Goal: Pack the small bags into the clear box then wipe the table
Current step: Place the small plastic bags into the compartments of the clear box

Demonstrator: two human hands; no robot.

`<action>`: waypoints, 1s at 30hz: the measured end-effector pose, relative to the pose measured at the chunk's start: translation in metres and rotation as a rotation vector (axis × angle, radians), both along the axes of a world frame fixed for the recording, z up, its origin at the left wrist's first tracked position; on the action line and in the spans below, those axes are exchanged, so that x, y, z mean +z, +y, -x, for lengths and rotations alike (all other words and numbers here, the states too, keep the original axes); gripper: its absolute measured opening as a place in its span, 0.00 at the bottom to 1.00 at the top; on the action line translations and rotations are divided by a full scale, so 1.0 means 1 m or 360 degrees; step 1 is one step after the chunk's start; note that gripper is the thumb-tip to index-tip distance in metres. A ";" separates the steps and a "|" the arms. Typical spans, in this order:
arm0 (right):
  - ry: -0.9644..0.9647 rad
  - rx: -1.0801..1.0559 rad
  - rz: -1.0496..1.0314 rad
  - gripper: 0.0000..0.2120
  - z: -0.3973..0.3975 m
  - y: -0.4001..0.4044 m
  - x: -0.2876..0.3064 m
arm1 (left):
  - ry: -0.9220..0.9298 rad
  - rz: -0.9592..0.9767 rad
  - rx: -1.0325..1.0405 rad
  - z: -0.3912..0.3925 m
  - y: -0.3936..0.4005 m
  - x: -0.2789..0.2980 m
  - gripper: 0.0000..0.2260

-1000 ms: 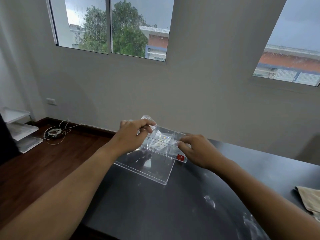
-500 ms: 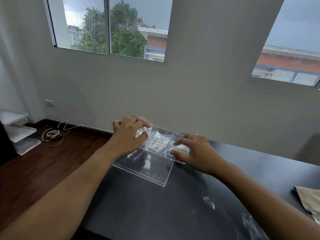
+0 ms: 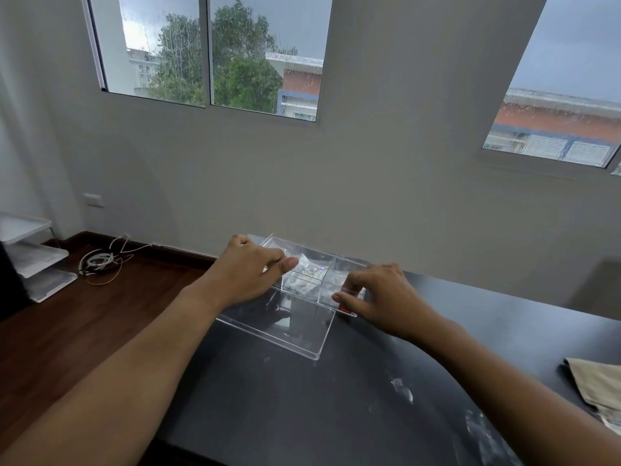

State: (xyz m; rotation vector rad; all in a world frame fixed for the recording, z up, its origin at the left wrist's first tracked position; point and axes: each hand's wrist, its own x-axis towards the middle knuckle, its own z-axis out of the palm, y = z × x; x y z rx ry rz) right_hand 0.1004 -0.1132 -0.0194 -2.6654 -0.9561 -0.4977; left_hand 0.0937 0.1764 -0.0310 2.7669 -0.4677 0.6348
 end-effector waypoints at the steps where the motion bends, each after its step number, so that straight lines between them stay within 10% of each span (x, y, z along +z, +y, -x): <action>1: 0.0001 -0.0007 0.0036 0.21 0.001 0.000 0.000 | -0.0001 0.0006 -0.0018 -0.001 0.001 0.000 0.27; 13: -0.0239 -0.0051 -0.0064 0.22 0.046 0.012 0.022 | -0.0190 0.0159 0.0051 0.014 0.009 -0.002 0.20; 30: 0.0242 0.0402 0.0332 0.12 0.105 0.023 0.017 | -0.0115 0.0021 -0.0243 0.112 0.027 -0.022 0.19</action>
